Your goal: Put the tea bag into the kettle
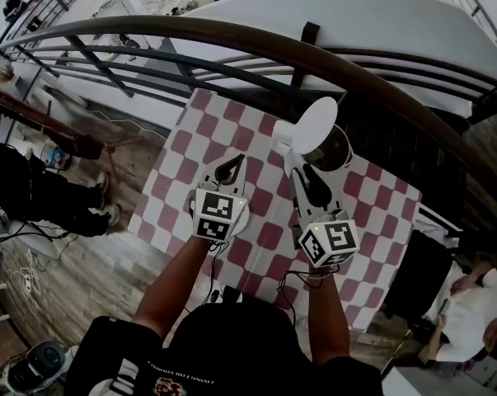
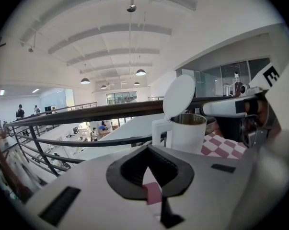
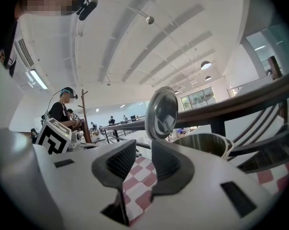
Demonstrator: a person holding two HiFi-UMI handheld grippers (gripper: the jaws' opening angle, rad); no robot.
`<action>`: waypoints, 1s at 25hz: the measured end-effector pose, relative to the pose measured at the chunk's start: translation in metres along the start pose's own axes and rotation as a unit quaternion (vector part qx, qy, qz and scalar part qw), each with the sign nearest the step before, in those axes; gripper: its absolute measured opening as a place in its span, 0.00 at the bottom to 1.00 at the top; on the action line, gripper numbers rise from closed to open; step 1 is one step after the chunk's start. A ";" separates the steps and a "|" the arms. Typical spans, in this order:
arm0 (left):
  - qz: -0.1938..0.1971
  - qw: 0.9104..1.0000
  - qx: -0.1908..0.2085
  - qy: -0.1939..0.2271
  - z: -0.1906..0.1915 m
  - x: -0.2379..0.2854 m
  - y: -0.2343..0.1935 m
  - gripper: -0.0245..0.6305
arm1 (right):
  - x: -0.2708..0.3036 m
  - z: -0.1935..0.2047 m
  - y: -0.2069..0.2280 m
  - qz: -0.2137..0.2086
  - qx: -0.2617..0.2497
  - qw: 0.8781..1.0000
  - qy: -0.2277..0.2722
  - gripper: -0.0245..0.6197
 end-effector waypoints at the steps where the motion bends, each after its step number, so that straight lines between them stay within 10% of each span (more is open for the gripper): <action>1: -0.003 1.000 -0.002 -0.003 0.004 -0.004 -0.002 0.04 | 0.001 0.003 -0.004 -0.003 0.001 1.000 -0.003 0.21; 25: -0.037 0.995 -0.039 -0.084 0.121 -0.073 -0.038 0.04 | 0.021 0.109 -0.084 -0.055 0.025 0.991 -0.117 0.21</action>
Point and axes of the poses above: the fingertips, and each gripper's own axes: x forward along the fingers, y to its right, z out of its underside, the point moved 7 cm from there along -x, backward along the fingers, and after that the axes turned 4 degrees about -z, right-handed, at the moved point
